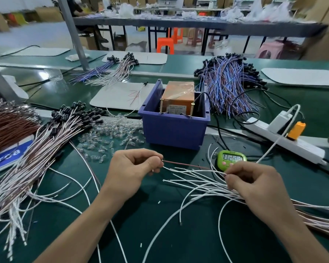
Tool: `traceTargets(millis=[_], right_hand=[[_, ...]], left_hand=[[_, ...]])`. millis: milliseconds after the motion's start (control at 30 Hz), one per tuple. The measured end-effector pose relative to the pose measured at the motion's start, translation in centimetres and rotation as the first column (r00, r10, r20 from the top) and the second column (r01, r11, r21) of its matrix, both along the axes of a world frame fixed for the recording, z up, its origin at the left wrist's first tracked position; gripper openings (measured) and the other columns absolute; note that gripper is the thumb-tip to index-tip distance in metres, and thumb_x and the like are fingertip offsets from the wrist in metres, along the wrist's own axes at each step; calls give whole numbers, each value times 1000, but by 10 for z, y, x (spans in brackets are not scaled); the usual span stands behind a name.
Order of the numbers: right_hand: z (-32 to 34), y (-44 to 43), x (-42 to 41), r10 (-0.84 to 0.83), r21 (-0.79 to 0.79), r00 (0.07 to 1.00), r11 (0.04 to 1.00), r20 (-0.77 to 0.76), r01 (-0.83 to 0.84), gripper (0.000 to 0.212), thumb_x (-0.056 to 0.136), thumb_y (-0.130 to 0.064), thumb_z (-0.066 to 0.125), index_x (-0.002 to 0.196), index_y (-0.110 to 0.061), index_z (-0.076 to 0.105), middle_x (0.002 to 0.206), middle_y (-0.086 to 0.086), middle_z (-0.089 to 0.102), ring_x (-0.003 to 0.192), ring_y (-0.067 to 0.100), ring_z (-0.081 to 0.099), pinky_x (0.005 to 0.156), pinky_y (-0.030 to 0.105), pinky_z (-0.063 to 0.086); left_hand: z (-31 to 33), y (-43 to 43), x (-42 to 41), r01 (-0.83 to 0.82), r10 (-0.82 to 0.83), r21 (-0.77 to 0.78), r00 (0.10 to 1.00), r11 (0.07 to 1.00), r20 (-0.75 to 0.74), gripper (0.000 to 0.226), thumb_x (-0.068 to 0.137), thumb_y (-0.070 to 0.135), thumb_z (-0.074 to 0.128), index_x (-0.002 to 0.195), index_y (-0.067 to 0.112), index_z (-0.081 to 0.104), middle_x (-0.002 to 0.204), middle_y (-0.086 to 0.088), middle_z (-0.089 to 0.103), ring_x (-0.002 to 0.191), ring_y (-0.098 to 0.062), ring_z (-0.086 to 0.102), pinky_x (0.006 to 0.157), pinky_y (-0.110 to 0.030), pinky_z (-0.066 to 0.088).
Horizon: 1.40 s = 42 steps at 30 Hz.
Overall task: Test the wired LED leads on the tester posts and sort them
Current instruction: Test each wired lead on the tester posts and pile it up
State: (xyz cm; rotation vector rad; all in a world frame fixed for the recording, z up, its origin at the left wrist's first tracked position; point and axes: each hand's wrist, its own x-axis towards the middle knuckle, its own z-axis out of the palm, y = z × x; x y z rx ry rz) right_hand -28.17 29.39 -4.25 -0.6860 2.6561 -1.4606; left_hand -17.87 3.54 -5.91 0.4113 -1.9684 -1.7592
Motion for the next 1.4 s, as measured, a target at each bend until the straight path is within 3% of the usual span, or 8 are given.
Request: traceTargets(millis=[133,233,367,633,767,900,1233,1400], right_hand=[[9,-7,15,-95,188,911,965,-402,184,43,67,-6,88,97,-35,79,88,-22,63,90,6,53,89,24,43],[14,-35,31,74,152,844,988,-532,8,60,71,-1,81,124,-27,72,104,-21,52,106,5,51,101,16,36],[20,-92,39,262,172,936,959,-234,-226,45,93,-18,65,134,-36,60,121,-12,67,113,9,61,104,20,43],[-4,-101,21,171,-106,985,979,-32,-174,15,94,-16,70,95,-26,81,78,-18,74,80,1,69,73,15,52],[-9,-102,20,260,-286,965,927,21,-243,21,95,-12,70,96,-29,81,87,-16,77,84,13,74,78,31,59],[-7,-104,22,416,-394,904,851,101,-348,27,94,-1,66,98,-23,82,104,-5,78,95,9,73,91,31,58],[2,-98,24,584,-522,734,771,348,-366,31,107,-12,47,88,-21,69,104,11,75,63,21,58,53,27,46],[0,-100,30,655,-593,642,718,398,-364,22,101,-24,46,83,-19,57,118,5,73,86,30,64,70,47,45]], left_hand=[[-3,2,0,-19,18,-18,999,1000,-41,23,89,8,75,80,27,82,75,-8,78,67,-16,74,65,-18,56],[-2,7,1,-1,1,-1,996,1000,-94,3,84,26,79,83,27,81,76,-7,78,68,-15,74,67,-18,57],[-2,10,0,11,-10,7,990,1000,-140,5,83,25,79,86,22,81,75,-7,78,66,-12,73,65,-17,55],[-16,1,-3,-62,63,-27,998,998,4,32,97,13,69,119,36,68,74,-7,76,42,-15,48,44,-23,43],[-10,2,-3,135,-123,-98,985,986,118,15,82,18,62,84,33,58,64,-7,71,48,-21,48,50,-25,36],[-2,4,6,501,-503,54,853,864,138,28,77,-2,62,73,25,57,57,-4,62,46,-13,54,45,-15,35],[8,-5,14,702,-745,355,667,618,-21,22,79,14,84,80,23,63,62,-11,69,46,-9,59,40,-10,36],[7,-5,18,764,-820,427,566,483,-87,25,79,31,88,82,27,63,67,-7,73,41,-3,51,38,-8,35]])
